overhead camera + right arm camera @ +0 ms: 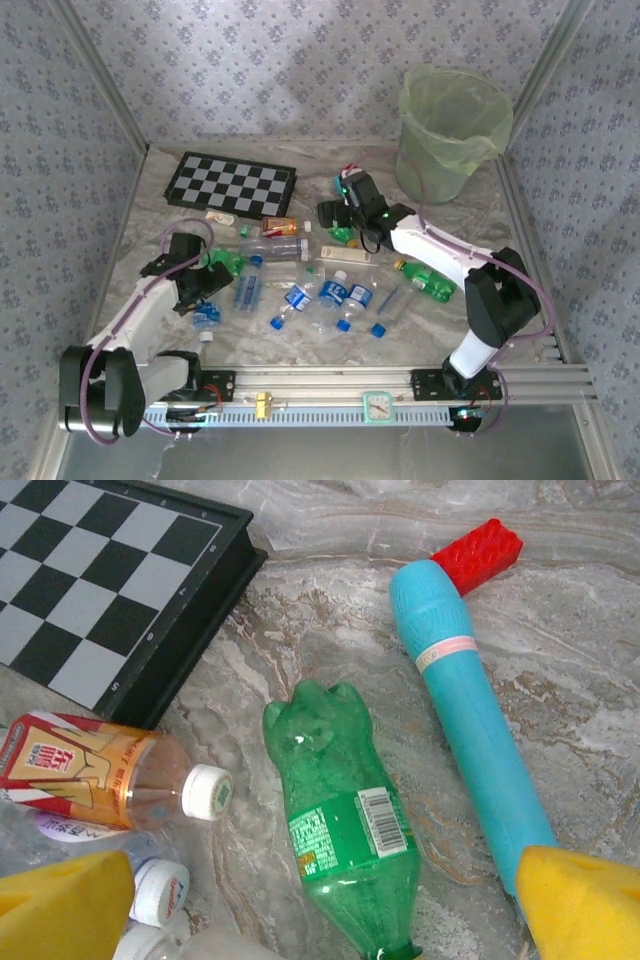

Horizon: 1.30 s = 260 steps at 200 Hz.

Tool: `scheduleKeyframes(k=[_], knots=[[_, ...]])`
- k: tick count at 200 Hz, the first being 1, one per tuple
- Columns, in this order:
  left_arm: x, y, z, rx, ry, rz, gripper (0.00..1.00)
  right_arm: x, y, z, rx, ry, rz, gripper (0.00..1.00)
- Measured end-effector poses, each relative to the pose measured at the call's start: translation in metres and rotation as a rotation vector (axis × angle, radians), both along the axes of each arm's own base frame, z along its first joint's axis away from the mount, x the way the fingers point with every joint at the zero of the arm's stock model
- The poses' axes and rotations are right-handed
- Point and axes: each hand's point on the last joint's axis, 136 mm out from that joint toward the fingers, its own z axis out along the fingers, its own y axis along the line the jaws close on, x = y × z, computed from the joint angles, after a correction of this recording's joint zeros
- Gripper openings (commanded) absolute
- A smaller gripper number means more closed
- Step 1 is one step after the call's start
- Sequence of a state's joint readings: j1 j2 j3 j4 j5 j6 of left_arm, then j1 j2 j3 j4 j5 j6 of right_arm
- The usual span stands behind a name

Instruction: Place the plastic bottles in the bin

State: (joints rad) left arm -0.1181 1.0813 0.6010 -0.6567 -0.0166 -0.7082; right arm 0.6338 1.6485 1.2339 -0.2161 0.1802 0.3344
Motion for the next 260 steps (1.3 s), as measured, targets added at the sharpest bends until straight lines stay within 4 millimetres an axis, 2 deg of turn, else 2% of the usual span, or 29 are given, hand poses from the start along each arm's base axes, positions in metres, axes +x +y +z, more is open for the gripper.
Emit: scheduleKeyframes(k=[33,71,108,137,171,190,224,241,260], knots=[[-0.009,-0.004,0.006,0.022,-0.022,-0.033,1.0,0.004,0.004,0.011,-0.003,0.005,0.001,1.0],[-0.027,-0.003,-0.007,0.037,0.026,-0.032,1.0,0.004,0.005,0.003,-0.044,0.046,-0.03,1.0],[-0.028,-0.003,-0.017,0.047,0.053,-0.029,0.97,0.011,0.006,0.001,-0.113,0.092,-0.081,1.0],[-0.02,-0.004,-0.023,0.043,0.049,-0.016,0.82,0.003,0.003,-0.006,-0.159,0.116,-0.082,1.0],[-0.016,-0.004,-0.027,0.034,0.028,0.016,0.55,-0.011,0.006,-0.026,-0.168,0.165,-0.038,1.0],[-0.01,-0.004,-0.021,0.024,-0.014,0.036,0.46,-0.016,0.008,-0.03,-0.163,0.182,-0.013,1.0],[-0.006,0.0,-0.009,0.034,-0.072,0.059,0.43,-0.019,0.018,-0.018,-0.116,0.162,0.042,1.0],[0.0,0.001,0.009,0.033,-0.128,0.072,0.43,-0.022,0.027,-0.008,-0.067,0.143,0.084,1.0],[0.019,-0.001,0.043,0.006,-0.233,0.092,0.43,-0.028,0.041,0.004,0.002,0.13,0.159,1.0]])
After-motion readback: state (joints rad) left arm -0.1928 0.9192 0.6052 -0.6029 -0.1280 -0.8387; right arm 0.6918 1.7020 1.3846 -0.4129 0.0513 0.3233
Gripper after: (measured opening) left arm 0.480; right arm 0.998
